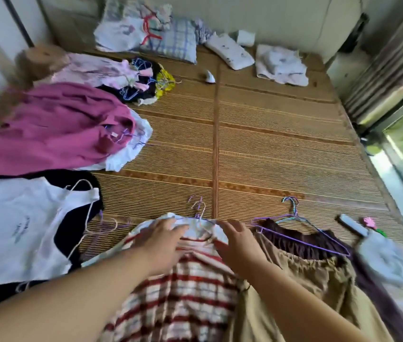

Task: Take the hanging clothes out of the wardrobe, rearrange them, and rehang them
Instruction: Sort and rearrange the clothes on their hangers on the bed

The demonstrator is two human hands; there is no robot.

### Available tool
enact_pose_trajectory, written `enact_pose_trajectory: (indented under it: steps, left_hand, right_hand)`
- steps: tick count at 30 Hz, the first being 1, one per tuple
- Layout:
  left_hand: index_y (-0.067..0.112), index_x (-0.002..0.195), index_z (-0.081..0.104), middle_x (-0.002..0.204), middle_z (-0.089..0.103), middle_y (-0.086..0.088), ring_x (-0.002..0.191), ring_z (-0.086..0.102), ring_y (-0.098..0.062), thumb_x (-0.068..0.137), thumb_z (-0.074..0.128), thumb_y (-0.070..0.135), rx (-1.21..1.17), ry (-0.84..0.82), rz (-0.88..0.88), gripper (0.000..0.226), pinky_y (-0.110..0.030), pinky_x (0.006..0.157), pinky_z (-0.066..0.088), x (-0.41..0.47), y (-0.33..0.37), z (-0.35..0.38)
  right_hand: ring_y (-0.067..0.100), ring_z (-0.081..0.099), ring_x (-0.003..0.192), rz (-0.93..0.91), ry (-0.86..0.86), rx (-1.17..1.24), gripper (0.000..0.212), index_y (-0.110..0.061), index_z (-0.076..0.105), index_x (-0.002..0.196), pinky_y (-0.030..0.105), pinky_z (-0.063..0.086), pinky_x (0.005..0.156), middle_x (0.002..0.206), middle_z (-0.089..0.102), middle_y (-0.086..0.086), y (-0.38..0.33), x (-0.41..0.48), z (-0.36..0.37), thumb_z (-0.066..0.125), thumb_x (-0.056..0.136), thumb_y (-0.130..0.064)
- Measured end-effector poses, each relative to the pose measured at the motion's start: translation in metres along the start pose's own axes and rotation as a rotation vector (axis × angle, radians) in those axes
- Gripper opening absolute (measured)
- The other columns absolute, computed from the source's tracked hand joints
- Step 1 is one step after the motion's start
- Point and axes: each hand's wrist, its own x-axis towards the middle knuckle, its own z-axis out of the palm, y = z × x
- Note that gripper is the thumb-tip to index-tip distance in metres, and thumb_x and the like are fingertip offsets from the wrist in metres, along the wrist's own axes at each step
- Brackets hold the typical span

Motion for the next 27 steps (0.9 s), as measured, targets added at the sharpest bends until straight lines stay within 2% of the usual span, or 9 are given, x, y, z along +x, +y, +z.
enact_pose_trajectory:
  steps: [5,9,12,19,27]
  left_hand:
    - [0.042,0.148,0.015,0.159,0.008,0.006,0.144,0.013,-0.024,0.085,0.048,0.056,0.021,0.069,-0.041,0.072,-0.041,0.115,0.021,-0.104,-0.131,-0.060]
    - [0.035,0.150,0.015,0.159,0.012,0.004,0.143,0.015,-0.019,0.087,0.051,0.046,0.041,0.117,-0.142,0.074,-0.038,0.113,0.025,-0.173,-0.220,-0.088]
    - [0.038,0.149,0.016,0.158,0.012,0.006,0.143,0.014,-0.019,0.088,0.051,0.047,-0.012,0.121,-0.223,0.071,-0.038,0.112,0.026,-0.202,-0.267,-0.098]
    - [0.040,0.148,0.019,0.158,0.013,0.005,0.143,0.013,-0.019,0.088,0.053,0.047,-0.085,0.092,-0.278,0.069,-0.040,0.113,0.024,-0.200,-0.317,-0.102]
    - [0.032,0.148,0.023,0.155,0.022,0.004,0.141,0.020,-0.020,0.090,0.050,0.045,-0.108,-0.069,-0.289,0.065,-0.040,0.112,0.027,-0.147,-0.358,-0.088]
  right_hand:
    - [0.025,0.033,0.134,-0.064,0.055,-0.033,0.063,-0.032,0.031,0.144,0.036,0.033,0.108,0.149,0.031,0.003,-0.151,-0.009,0.028,0.056,0.088,-0.042]
    - [0.024,0.034,0.133,-0.078,0.037,0.042,0.065,-0.036,0.030,0.142,0.038,0.036,0.106,0.148,0.031,0.001,-0.252,-0.011,0.060,0.057,0.084,-0.037]
    - [0.024,0.036,0.132,-0.077,-0.009,0.088,0.068,-0.038,0.028,0.143,0.038,0.037,0.105,0.147,0.032,0.000,-0.303,-0.008,0.079,0.057,0.081,-0.035]
    - [0.024,0.035,0.132,-0.074,-0.114,0.112,0.071,-0.036,0.023,0.145,0.040,0.036,0.107,0.148,0.029,-0.001,-0.348,0.020,0.104,0.058,0.084,-0.038]
    - [0.026,0.047,0.122,0.106,-0.265,0.167,0.069,-0.034,0.022,0.147,0.038,0.045,0.097,0.144,0.036,0.006,-0.348,0.067,0.142,0.055,0.086,-0.040]
